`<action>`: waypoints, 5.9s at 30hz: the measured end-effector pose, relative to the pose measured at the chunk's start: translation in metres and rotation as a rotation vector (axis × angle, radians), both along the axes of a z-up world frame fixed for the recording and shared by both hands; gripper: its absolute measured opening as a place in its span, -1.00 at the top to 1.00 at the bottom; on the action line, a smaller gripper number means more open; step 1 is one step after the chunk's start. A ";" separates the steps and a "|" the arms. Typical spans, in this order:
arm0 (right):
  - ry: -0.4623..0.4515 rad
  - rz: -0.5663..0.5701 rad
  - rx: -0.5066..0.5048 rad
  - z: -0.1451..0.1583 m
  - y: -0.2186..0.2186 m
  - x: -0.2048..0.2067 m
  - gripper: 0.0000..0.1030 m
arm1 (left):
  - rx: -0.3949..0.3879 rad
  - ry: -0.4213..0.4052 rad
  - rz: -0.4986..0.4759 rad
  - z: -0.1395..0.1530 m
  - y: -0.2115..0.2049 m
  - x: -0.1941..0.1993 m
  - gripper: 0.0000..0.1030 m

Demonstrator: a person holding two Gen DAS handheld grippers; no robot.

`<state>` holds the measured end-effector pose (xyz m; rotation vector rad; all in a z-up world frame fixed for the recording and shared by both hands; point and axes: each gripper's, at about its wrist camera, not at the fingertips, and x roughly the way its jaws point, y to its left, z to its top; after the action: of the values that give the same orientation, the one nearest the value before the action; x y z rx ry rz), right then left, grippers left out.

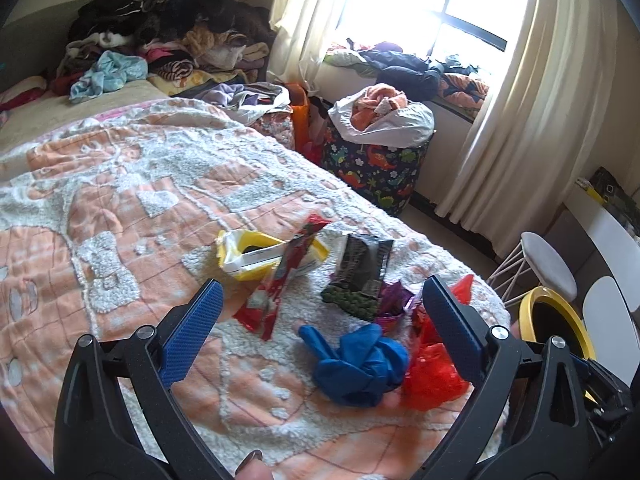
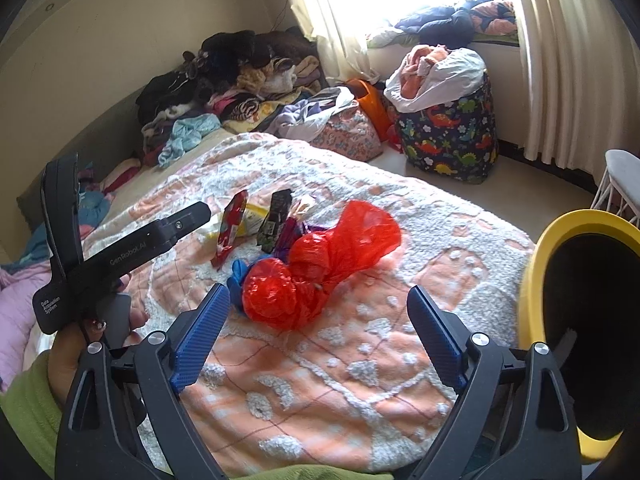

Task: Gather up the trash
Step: 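Move both tools back toward the red plastic bags and wrappers on the bed, then grasp the red plastic bag with the right gripper while the left gripper grasps a red snack wrapper, then carry the red bag with the right gripper while the left gripper carries the red wrapper over the bin, then open the right gripper to drop the red bag into the bin while the left gripper releases the wrapper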

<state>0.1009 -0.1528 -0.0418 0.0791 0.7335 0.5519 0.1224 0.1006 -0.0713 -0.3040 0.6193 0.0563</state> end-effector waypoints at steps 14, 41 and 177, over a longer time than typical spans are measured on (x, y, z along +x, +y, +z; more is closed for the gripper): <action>0.096 0.036 0.007 -0.029 0.043 0.029 -0.70 | -0.047 0.098 0.007 -0.038 0.023 0.027 -0.22; 0.165 0.083 0.072 -0.030 0.009 0.013 0.51 | -0.041 0.165 0.030 -0.047 0.015 0.016 0.79; 0.053 -0.411 0.043 0.011 -0.261 -0.020 -0.55 | 0.060 0.163 -0.512 0.015 -0.275 0.047 -0.78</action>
<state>0.0812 -0.4138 -0.0308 0.2788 0.7317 0.1732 0.1693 -0.1746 -0.0563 -0.0765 0.8402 -0.3945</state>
